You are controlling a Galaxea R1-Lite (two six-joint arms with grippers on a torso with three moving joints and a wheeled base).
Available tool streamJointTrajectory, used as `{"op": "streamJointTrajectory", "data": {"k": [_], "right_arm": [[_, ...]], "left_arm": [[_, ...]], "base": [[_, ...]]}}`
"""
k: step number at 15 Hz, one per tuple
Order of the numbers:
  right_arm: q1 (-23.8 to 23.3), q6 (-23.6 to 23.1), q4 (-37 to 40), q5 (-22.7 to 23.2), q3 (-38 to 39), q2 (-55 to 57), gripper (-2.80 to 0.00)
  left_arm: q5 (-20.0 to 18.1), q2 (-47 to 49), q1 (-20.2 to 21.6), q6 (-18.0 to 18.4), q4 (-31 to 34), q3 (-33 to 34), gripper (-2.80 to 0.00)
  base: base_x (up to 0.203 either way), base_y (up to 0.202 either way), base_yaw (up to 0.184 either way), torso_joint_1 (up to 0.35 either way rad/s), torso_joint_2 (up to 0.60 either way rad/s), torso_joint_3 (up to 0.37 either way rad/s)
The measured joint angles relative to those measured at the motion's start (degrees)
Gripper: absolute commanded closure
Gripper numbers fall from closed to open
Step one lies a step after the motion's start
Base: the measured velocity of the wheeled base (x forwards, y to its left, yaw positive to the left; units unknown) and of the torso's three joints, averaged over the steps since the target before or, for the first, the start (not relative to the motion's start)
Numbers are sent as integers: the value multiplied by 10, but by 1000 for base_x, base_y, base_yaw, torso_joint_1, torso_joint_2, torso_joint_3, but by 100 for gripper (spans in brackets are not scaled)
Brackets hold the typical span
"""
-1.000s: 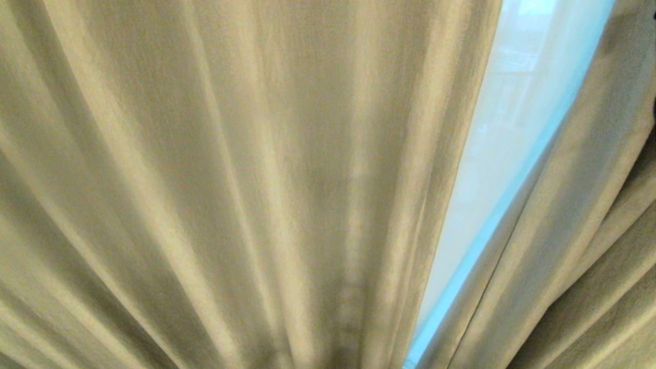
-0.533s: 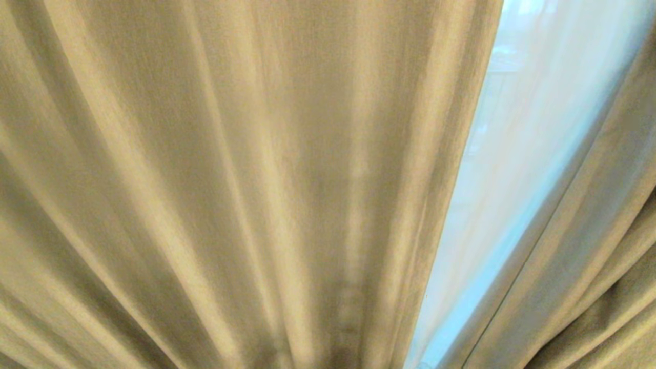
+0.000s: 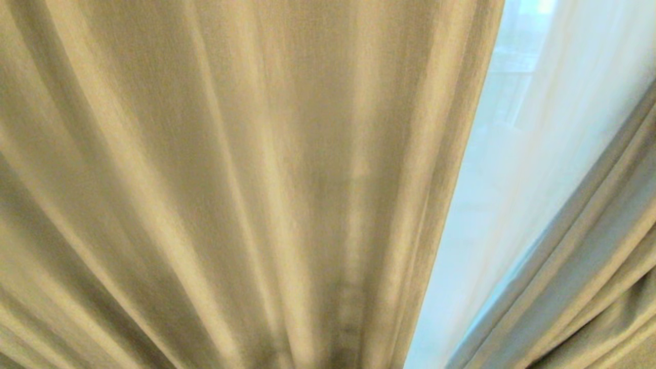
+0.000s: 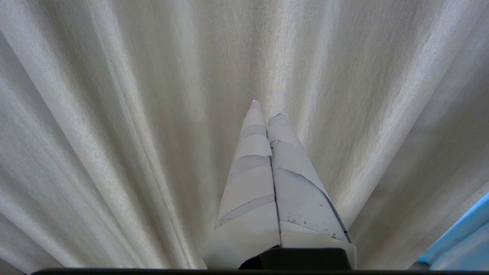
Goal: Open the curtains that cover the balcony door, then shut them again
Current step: Pull the outer curtains open on both sides
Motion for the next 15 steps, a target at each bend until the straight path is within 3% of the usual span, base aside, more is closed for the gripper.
{"op": "streamJointTrajectory", "data": {"k": [15], "right_arm": [[-125, 23, 9, 0, -60, 69, 0]], "left_arm": [[0, 0, 0, 0, 0, 0, 0]], "base": [[0, 0, 0, 0, 0, 0]]}}
